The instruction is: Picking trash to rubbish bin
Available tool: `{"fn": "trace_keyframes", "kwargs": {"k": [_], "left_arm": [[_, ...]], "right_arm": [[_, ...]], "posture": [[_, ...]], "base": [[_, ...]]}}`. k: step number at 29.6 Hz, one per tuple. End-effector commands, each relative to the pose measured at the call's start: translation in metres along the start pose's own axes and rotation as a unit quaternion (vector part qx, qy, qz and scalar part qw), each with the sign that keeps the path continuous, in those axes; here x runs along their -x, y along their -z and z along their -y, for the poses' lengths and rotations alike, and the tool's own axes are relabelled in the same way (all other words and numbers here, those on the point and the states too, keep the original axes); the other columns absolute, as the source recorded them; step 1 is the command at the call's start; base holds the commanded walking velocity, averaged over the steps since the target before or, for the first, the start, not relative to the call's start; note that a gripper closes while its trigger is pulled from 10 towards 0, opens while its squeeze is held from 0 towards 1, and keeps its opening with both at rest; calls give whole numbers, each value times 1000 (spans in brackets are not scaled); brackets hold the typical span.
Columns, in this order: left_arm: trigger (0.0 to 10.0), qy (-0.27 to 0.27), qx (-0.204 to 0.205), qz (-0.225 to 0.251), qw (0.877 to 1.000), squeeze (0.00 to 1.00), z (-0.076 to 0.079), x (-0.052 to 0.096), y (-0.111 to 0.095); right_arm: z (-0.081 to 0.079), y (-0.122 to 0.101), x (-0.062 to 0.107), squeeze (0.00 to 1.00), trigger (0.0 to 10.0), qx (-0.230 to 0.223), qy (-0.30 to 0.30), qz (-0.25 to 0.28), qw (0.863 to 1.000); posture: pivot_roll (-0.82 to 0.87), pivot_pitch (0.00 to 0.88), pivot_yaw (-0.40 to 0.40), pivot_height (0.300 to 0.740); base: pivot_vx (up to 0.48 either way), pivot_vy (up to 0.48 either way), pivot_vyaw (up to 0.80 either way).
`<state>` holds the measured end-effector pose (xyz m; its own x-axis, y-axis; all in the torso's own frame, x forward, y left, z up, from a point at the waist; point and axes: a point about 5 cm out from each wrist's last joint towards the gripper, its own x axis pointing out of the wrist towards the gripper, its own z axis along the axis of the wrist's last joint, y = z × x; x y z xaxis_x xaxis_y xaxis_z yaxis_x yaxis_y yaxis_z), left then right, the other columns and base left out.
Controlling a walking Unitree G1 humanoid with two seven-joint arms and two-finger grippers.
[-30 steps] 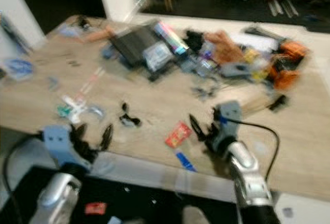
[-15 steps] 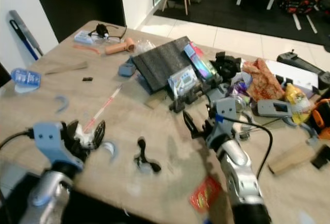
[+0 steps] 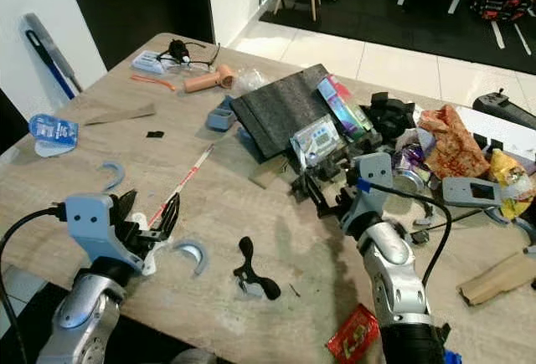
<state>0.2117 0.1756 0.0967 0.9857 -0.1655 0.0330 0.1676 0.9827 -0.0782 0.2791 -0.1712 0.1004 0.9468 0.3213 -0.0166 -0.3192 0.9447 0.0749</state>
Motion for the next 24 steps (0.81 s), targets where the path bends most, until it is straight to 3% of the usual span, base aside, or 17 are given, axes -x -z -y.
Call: {"fn": "trace_keyframes", "kwargs": {"k": [1, 3, 4, 7, 11, 12, 15, 24], "left_arm": [[10000, -1, 1, -14, 1000, 0, -1, 2, 4], [10000, -2, 4, -12, 1000, 0, -2, 3, 4], [10000, -4, 4, -11, 1000, 0, -3, 4, 3], [10000, -6, -1, -9, 1000, 0, -3, 5, 0], [10000, -8, -6, -1, 1000, 0, -5, 3, -5], [10000, -9, -14, 11, 1000, 0, -6, -2, -13], [10000, -5, -26, 28, 999, 0, -8, -9, -23], [10000, 27, -65, 66, 995, 0, -7, -19, -56]], "right_arm": [[3, 4, 2, 0, 10000, 0, 6, -15, 1000], [4, 2, 0, 0, 10000, 5, 9, -15, 1000], [0, -11, -14, 0, 10000, 31, -8, 2, 999], [-5, -21, -25, 0, 10000, 42, -27, 13, 999], [-11, -24, -36, 0, 10000, 51, -50, 12, 997], [-16, -26, -47, 0, 10000, 62, -69, 10, 996], [-21, -26, -62, 0, 10000, 67, -79, 4, 995], [-29, -31, -93, 0, 10000, 80, -93, -14, 992]], "posture": [[-88, 0, -24, 740], [-87, 0, -23, 740], [-87, 0, -16, 740], [-96, 0, -11, 740], [-99, 0, -6, 740], [-98, 0, 1, 740], [-93, 0, 8, 740], [-65, 0, 26, 740]], "base": [[0, -289, 0], [0, 0, 0], [0, 0, 0], [0, 0, 0], [0, 0, 0], [0, 0, 0], [0, 0, 0], [0, 0, 0]]}}
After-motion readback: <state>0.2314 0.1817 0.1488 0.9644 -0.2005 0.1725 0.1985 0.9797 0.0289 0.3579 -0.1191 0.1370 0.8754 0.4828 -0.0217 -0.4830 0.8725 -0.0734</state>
